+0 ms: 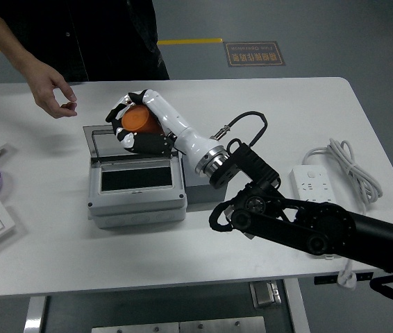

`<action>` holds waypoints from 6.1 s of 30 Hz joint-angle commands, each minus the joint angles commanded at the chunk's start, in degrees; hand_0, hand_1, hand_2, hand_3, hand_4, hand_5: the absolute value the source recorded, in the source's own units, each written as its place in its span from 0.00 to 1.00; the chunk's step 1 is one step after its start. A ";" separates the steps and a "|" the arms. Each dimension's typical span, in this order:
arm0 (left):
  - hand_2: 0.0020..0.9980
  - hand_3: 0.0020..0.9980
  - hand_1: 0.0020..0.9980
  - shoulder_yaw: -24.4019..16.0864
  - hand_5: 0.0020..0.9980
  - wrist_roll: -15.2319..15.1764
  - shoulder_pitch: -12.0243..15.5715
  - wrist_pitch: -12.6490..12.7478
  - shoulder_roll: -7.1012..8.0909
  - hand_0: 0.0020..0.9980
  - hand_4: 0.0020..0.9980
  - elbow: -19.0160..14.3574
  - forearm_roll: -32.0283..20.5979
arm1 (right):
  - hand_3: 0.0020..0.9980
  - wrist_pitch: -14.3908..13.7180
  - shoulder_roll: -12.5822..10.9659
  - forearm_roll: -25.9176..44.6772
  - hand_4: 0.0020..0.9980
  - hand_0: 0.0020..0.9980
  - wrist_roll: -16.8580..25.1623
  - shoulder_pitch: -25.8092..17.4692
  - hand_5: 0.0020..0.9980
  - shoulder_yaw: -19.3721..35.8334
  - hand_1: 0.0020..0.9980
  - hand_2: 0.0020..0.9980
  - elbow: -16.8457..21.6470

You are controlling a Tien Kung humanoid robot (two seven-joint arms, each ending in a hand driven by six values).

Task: Pick up the cylinder from the cube,place it in the box,flap close box

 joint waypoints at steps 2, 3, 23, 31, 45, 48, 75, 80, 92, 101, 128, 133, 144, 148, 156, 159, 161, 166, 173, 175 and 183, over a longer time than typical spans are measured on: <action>0.55 0.63 0.58 0.04 0.26 0.03 0.04 0.00 -0.09 0.60 0.71 0.00 -0.07 | 0.31 2.76 0.63 -4.47 0.00 0.22 -4.47 0.86 0.00 -1.34 0.29 0.37 0.06; 0.55 0.63 0.58 0.05 0.26 0.03 0.05 -0.01 -0.11 0.60 0.71 0.00 -0.11 | 0.33 4.40 0.94 -6.88 0.00 0.17 -6.88 1.30 0.00 -2.14 0.26 0.37 0.06; 0.55 0.62 0.58 0.58 0.26 0.09 -0.15 -0.14 0.16 0.60 0.71 0.03 -0.06 | 0.55 18.76 5.08 -28.41 0.07 0.36 -23.13 5.61 0.00 -12.45 0.43 0.52 -7.15; 0.55 0.62 0.58 0.47 0.26 0.09 -0.37 -0.20 0.10 0.60 0.71 0.03 0.20 | 0.69 13.89 5.82 -27.69 0.36 0.71 -20.01 5.63 0.25 -12.93 0.67 0.70 -9.67; 0.55 0.62 0.58 -1.52 0.26 -0.11 -0.71 -0.28 0.22 0.60 0.71 0.01 2.09 | 0.84 6.59 6.37 -26.12 0.88 0.89 -13.99 6.02 0.48 -15.27 0.78 0.79 -12.85; 0.55 0.62 0.58 -1.81 0.26 -0.15 -0.76 -0.27 0.21 0.60 0.71 0.01 2.37 | 0.84 6.45 6.32 -25.47 0.88 0.89 -13.41 5.90 0.48 -15.38 0.78 0.79 -13.08; 0.55 0.62 0.58 -2.16 0.26 -0.28 -1.19 -0.09 0.41 0.59 0.70 0.08 2.53 | 0.69 4.68 -4.04 7.46 0.72 0.68 -5.71 6.11 0.40 -2.34 0.65 0.68 0.96; 0.55 0.62 0.58 -2.10 0.26 -0.30 -1.35 -0.15 0.59 0.59 0.70 0.11 2.58 | 0.69 5.22 -4.14 10.17 0.72 0.68 -4.68 9.56 0.40 -2.16 0.65 0.68 -3.97; 0.55 0.62 0.58 -2.08 0.26 -0.24 -1.61 -0.24 0.77 0.59 0.70 0.12 2.68 | 0.68 5.03 -2.14 16.60 0.71 0.69 -1.05 13.23 0.41 -6.26 0.64 0.68 -17.19; 0.55 0.62 0.58 -2.89 0.26 -0.22 -1.94 -0.35 0.75 0.59 0.70 0.10 3.50 | 0.68 4.70 -1.70 17.10 0.70 0.70 -0.48 11.78 0.40 -8.99 0.65 0.68 -18.36; 0.55 0.62 0.58 -4.55 0.26 -0.10 -1.66 -0.46 0.30 0.59 0.70 -0.01 4.50 | 0.68 2.83 -5.02 15.98 0.70 0.68 -0.52 4.81 0.41 -13.36 0.65 0.68 -1.09; 0.55 0.62 0.58 -4.06 0.25 -0.11 -1.39 -0.41 0.23 0.59 0.70 0.04 3.88 | 0.68 2.62 -6.73 15.55 0.69 0.67 -0.14 3.38 0.41 -9.72 0.65 0.68 -0.07; 0.55 0.62 0.58 -2.97 0.25 -0.04 -0.27 -0.31 0.11 0.59 0.69 0.00 2.55 | 0.68 1.91 -15.05 9.73 0.69 0.67 1.01 -5.57 0.40 6.00 0.65 0.68 9.81; 0.55 0.62 0.58 -2.26 0.25 0.08 -0.11 -0.36 0.09 0.59 0.69 -0.10 2.22 | 0.67 1.17 -16.32 10.22 0.68 0.68 3.06 -10.22 0.40 12.54 0.65 0.68 9.35; 0.55 0.62 0.58 -0.99 0.25 -0.11 0.90 -0.49 0.61 0.59 0.69 -0.07 1.00 | 0.67 1.70 -16.31 15.40 0.67 0.67 7.50 -18.22 0.39 22.64 0.64 0.67 5.58; 0.55 0.62 0.58 -0.90 0.25 -0.15 1.51 -0.51 0.30 0.59 0.70 -0.08 0.68 | 0.67 2.45 -16.35 18.17 0.67 0.69 9.28 -20.45 0.39 25.08 0.65 0.67 4.58; 0.55 0.62 0.58 -0.77 0.25 -0.10 1.81 -0.57 0.01 0.59 0.70 -0.11 0.55 | 0.67 2.80 -16.30 19.68 0.67 0.69 10.59 -21.77 0.39 26.72 0.65 0.67 4.18; 0.55 0.62 0.58 -0.40 0.25 -0.11 2.02 -0.65 -0.17 0.59 0.70 -0.09 0.21 | 0.67 2.86 -16.44 21.30 0.68 0.69 12.79 -23.59 0.38 29.46 0.65 0.67 3.84; 0.55 0.62 0.58 -0.05 0.25 -0.26 1.79 -0.68 0.29 0.59 0.70 0.04 -0.26 | 0.69 2.50 -16.82 21.92 0.71 0.71 13.89 -25.31 0.35 31.91 0.67 0.68 3.54; 0.55 0.62 0.58 -0.04 0.25 -0.24 1.77 -0.71 0.33 0.59 0.70 0.03 -0.27 | 0.69 2.45 -16.76 22.14 0.71 0.71 14.07 -25.78 0.35 32.44 0.67 0.68 3.35; 0.55 0.62 0.58 0.19 0.25 -0.34 1.42 -0.71 0.50 0.59 0.70 0.02 -0.18 | 0.71 1.79 -16.22 27.02 0.72 0.73 16.21 -26.20 0.32 32.84 0.68 0.71 1.69</action>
